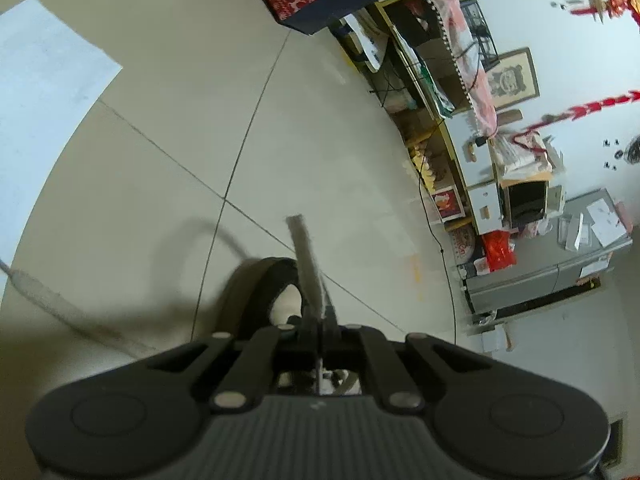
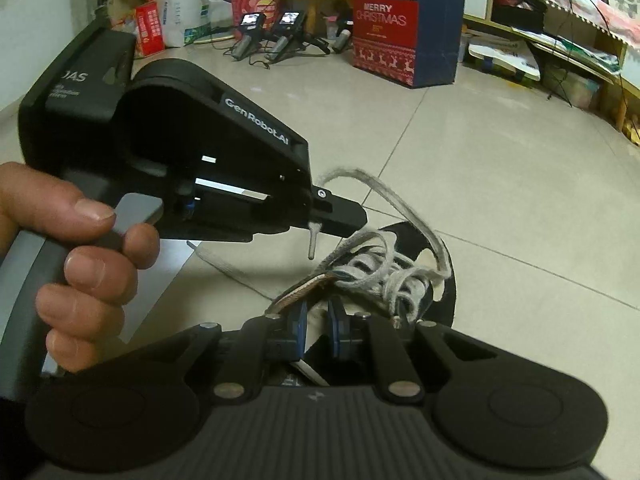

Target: Lace up shoes with both hands

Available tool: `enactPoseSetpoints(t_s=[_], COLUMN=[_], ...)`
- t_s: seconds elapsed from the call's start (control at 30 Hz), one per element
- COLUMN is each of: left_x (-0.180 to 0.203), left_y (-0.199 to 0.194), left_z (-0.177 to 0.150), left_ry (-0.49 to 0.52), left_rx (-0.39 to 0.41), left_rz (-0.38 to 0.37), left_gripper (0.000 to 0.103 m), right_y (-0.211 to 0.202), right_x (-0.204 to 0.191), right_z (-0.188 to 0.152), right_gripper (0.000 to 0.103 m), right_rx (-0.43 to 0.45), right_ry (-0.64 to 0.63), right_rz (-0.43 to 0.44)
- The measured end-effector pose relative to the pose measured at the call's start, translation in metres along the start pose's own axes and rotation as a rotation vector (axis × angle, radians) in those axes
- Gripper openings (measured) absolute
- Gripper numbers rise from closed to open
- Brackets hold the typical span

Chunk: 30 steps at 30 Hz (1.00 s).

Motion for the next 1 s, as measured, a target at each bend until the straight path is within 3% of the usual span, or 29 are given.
enactPoseSetpoints(t_s=[1.0], left_x=[0.0084], left_y=[-0.0026], left_z=[-0.0104], left_ry=[0.08], left_rx=[0.048], left_rz=[0.041], left_gripper=[0.002], right_y=[0.0076], right_x=[0.0028], right_z=[0.0004], right_gripper=[0.012], right_rx=[0.001], right_ry=[0.073], right_rz=[-0.005])
Point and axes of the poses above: each gripper's, at about its wrist camera, not at the fingertips, and y roughly the way its jaws point, x to its right, z to its top, the point moved 6 cm from there along y, roughly the way its jaws point, and after that the axes turned 6 degrees about -y, right-handed, at the moved point
